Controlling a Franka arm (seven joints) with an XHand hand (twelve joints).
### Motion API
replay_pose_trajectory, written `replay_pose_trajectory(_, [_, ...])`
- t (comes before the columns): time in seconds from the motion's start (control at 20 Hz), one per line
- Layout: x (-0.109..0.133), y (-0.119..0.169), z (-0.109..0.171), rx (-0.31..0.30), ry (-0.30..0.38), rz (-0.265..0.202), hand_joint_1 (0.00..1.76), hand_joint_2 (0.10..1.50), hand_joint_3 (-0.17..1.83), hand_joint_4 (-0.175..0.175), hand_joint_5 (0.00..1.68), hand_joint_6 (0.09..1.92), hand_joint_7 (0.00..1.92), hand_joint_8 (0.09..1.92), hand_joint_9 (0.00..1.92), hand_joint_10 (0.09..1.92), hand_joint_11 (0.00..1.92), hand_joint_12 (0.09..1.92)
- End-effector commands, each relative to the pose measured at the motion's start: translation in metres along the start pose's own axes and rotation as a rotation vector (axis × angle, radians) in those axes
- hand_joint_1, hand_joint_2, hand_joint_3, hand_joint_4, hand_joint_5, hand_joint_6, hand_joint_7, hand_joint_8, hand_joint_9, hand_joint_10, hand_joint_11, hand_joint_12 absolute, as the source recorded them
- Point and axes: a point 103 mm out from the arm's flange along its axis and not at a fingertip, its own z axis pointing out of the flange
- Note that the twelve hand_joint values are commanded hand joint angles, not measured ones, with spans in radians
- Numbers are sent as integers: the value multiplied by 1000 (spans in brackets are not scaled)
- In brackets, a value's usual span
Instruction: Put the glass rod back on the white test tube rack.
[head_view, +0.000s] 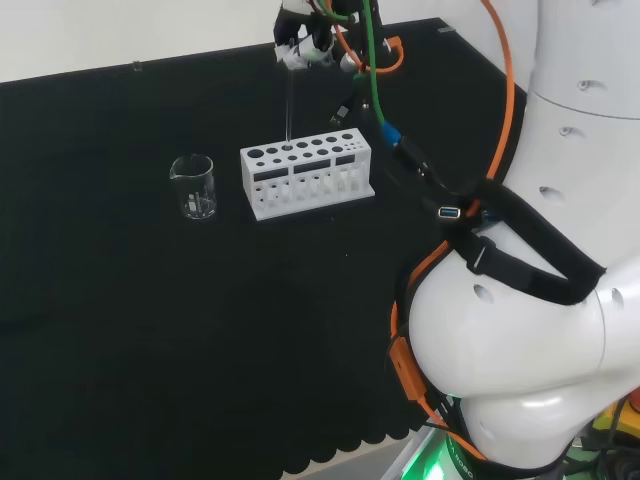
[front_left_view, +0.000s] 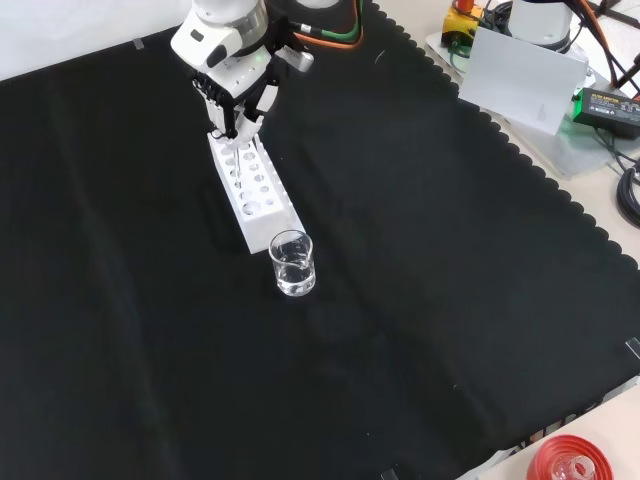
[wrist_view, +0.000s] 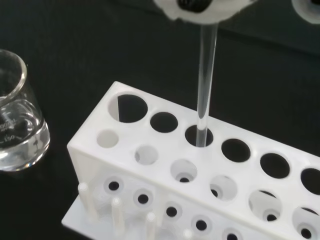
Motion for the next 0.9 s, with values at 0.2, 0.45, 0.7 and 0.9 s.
replay_pose_trajectory(0.2, [-2,-5,-8,43,28,-24,1371,814,-175,-175,530,840,1296,87,1920,100,1862,434])
replay_pose_trajectory(0.45, [-2,-7,-12,47,31,-23,1376,785,-175,-175,410,745,1209,87,1920,156,1910,449])
replay_pose_trajectory(0.7, [-6,-14,-18,45,20,-14,1383,779,-175,-175,410,707,1195,87,1920,185,1920,492])
replay_pose_trajectory(0.9, [-6,-23,-27,46,12,-6,1389,777,-175,-175,415,694,1192,87,1920,190,1920,516])
